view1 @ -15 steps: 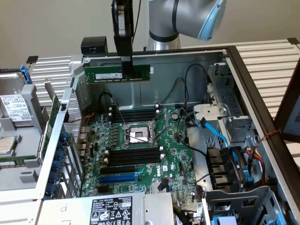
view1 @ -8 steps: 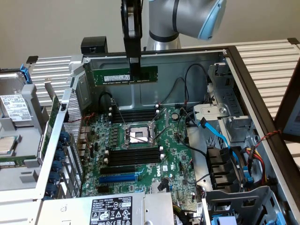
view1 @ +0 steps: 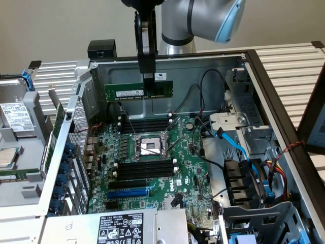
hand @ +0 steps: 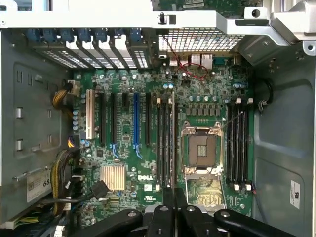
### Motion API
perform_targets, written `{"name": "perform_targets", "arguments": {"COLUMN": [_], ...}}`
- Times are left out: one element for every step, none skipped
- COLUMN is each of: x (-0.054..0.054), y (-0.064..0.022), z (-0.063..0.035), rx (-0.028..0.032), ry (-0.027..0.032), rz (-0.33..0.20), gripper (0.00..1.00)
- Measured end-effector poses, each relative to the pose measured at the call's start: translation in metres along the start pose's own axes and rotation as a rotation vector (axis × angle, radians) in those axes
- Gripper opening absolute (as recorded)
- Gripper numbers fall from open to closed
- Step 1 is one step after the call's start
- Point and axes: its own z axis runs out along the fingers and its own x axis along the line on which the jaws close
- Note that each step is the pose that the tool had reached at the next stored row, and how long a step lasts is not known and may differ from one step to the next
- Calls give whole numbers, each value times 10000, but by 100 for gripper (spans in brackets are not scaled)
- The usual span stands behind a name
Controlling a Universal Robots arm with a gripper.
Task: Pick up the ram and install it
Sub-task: 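Pick up the ram and move it above insertion slot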
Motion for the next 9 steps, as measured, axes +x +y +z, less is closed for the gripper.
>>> {"name": "perform_targets", "arguments": {"x": [6,12,18,26,30,30,30,30,30], "y": [-3,-6,-9,-12,-14,-14,-16,-19,-22], "z": [19,36,54,72,92,109,127,145,163], "rx": [0,-3,-4,-4,-4,-5,-6,-6,-6], "ry": [-33,-64,-91,-104,-109,-107,-106,-106,-107], "rz": [15,33,55,80,112,146,174,193,210], "gripper": [12,12,12,12,12,12,12,12,12]}}
